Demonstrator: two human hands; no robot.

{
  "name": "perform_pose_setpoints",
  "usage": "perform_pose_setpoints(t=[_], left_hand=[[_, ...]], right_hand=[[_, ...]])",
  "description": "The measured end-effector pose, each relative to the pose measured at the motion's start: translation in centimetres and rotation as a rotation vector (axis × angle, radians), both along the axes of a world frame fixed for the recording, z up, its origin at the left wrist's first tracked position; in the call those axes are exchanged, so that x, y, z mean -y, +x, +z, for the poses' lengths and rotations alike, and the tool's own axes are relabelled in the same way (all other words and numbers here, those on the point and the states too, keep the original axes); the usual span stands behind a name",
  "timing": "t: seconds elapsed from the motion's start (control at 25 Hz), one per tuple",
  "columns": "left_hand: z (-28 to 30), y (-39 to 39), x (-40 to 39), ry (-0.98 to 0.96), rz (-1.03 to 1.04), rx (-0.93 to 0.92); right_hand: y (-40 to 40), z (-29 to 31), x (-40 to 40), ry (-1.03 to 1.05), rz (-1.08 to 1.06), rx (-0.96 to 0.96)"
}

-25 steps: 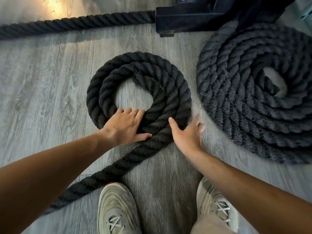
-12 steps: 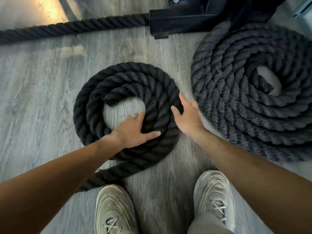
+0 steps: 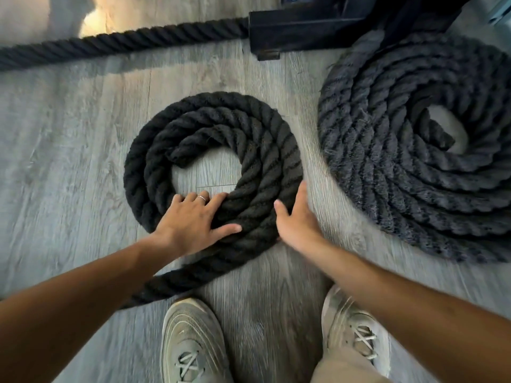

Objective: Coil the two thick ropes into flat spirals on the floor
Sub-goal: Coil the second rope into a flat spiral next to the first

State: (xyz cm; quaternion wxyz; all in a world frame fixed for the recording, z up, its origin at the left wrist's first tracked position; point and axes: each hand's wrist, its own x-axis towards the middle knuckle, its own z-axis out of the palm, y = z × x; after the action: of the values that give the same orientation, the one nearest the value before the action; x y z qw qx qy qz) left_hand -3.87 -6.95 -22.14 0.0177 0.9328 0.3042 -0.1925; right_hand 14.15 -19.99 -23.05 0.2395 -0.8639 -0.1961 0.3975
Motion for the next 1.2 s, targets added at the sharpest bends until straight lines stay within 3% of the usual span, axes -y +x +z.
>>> perform_pose_setpoints(t=[0.16,0.28,0.32,0.4,0.52,0.6,0.72,0.84,1.04,1.12,1.2], left_hand=[[-0.1,6.9,1.4,-0.141,0.403,-0.010],[-0.7,9.4,0.9,-0.353,0.489,0.146],[-0.5,8.5,0.3,-0.402,0.440,0.212],[0.3,5.2,-1.4,-0.303,0.133,0.269],[1.2,-0.8,-5.4,-0.083,-0.295,0.067],[1.1,-2.5,-7.2,-0.038,-0.341,-0.074],[0.3,-2.3,-7.2,0.031,-0.356,-0.070],[-0.5,-1.0,-4.1,0.041,-0.170,0.033],[-0.5,6.3,3.4,-0.037,0.384,0.118],[-0.6,7.4,4.4,-0.069,0.368,0.133],[0.0,5.8,3.3,-0.039,0.211,0.207]], right_hand=[[6.7,0.3,-5.6,0.104,-0.016,0.092],[7.5,0.6,-7.1,0.105,-0.143,0.141],[6.5,0.6,-6.5,0.128,-0.194,0.133],[2.9,0.3,-3.1,0.154,-0.268,0.088],[-3.4,-0.3,3.0,0.113,-0.204,-0.058],[-5.4,-1.1,4.3,0.086,-0.146,-0.116],[-4.3,-2.1,3.2,0.053,-0.143,-0.126],[-0.9,-2.3,1.4,0.104,-0.135,-0.059],[8.0,0.5,-4.4,0.148,-0.097,0.113],[9.5,1.0,-5.7,0.135,-0.056,0.161],[7.9,0.6,-4.9,0.146,-0.059,0.174]])
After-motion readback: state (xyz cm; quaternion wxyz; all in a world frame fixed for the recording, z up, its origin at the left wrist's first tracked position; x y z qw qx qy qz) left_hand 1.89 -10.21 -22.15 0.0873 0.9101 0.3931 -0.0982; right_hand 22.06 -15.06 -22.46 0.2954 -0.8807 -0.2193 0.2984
